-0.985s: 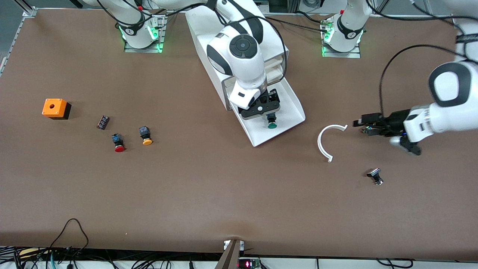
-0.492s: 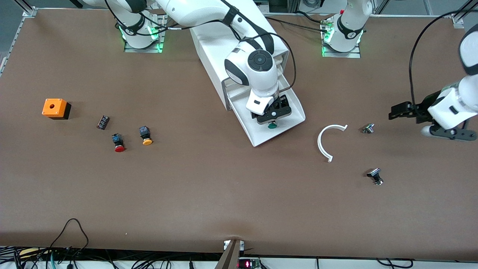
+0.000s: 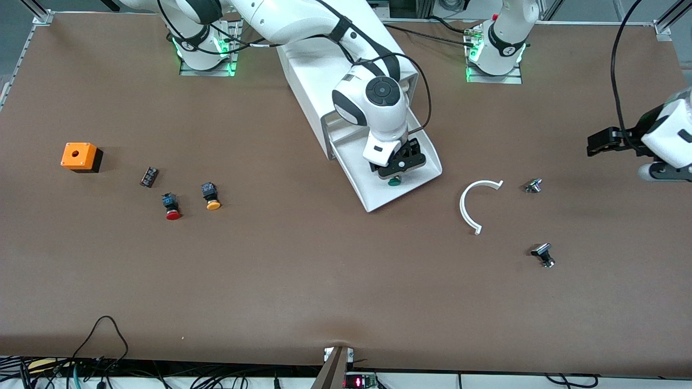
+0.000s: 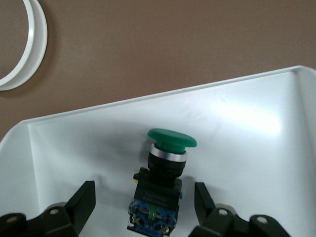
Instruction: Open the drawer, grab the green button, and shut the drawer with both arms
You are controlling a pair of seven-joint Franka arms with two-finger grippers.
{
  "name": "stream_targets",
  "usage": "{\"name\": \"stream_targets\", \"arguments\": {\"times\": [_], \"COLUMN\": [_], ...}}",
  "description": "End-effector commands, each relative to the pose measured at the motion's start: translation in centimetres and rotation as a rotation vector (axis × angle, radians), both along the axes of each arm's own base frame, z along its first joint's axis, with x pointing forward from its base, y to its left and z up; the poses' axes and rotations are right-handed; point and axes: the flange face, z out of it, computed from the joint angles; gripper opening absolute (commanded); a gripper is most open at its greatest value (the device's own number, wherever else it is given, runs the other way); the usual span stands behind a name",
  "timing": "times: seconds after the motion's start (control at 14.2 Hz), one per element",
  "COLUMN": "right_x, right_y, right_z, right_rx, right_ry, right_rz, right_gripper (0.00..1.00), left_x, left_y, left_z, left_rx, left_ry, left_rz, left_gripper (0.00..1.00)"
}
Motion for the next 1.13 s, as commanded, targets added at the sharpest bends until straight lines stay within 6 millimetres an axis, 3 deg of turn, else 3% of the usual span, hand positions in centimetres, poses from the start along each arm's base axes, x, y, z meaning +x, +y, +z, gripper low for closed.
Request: {"name": "stream_targets", "arguments": {"times": [0.0, 0.21, 0.49, 0.56, 0.77, 1.06], "right_x": [-0.2, -0.3, 0.0, -0.1, 0.2, -0.2], "right_y": [0.6, 0.2, -0.2, -0.4, -1.3, -0.4], "right_z": [-0.9, -1.8, -1.7, -1.9, -1.4, 2.8], "right_rx": [-0.012, -0.060, -0.076, -0.098, -0.153, -0.161], "right_ry": [-0.031, -0.058, -0.065, -0.045, 0.001, 0.017], "right_rz": [0.007, 0.048, 0.080, 0.079, 0.079, 0.104], "right_gripper": [0.86, 0.75, 0.13, 0.03, 0.01, 0.01], "left_x": [0.2, 0.3, 0.4, 0.4, 0.8, 0.8], "left_y": [1.2, 1.1, 1.2, 1.2, 1.3, 1.2], "left_z": [0.0, -0.4, -0.7, -0.7, -1.1, -1.1], "left_rx": [-0.050, -0.047, -0.043, -0.045, -0.042, -0.050], "left_ry": [0.011, 0.017, 0.023, 0.023, 0.026, 0.026], "left_rz": [0.039, 0.036, 0.036, 0.036, 0.036, 0.036], "left_gripper": [1.00, 1.00, 1.00, 1.00, 1.00, 1.00]}}
